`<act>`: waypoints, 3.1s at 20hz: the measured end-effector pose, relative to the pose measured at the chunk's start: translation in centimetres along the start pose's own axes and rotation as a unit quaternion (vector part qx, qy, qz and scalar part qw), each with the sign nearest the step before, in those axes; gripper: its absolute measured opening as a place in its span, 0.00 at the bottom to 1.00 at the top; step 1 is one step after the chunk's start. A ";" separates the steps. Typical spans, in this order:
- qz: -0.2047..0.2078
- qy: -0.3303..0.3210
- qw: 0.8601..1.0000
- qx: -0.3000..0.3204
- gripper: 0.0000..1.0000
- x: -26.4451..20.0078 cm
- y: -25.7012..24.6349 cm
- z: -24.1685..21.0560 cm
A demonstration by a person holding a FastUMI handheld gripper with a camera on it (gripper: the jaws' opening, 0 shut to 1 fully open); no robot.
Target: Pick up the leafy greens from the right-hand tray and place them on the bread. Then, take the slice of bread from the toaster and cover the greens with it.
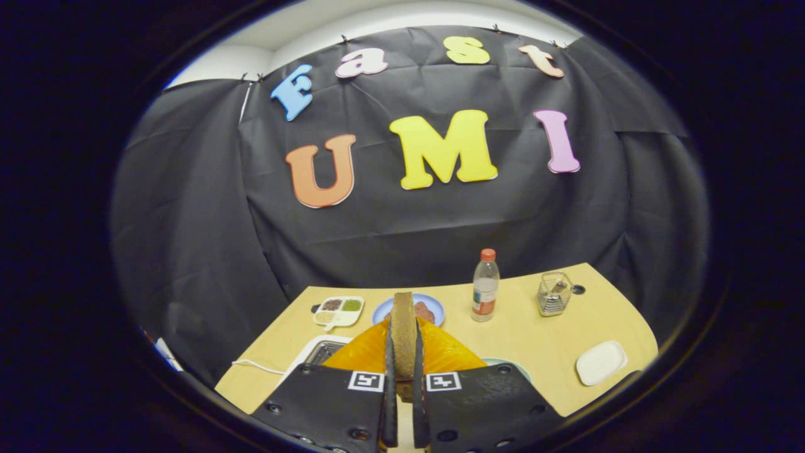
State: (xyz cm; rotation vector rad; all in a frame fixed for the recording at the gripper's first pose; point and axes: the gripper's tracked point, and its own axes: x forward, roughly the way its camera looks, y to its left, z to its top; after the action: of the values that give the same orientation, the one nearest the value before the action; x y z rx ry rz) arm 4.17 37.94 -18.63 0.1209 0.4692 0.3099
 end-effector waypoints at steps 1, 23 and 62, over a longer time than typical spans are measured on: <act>-0.009 0.008 1.000 0.002 0.09 0.5 -1.3 -1.0; -0.046 0.082 0.995 0.016 0.25 7.3 -10.7 -14.0; -0.076 -0.187 0.976 -0.081 0.95 -19.1 -18.6 17.5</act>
State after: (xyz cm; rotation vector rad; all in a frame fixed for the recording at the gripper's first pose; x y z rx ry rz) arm 1.03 13.45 1.54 -0.0162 0.0781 0.1673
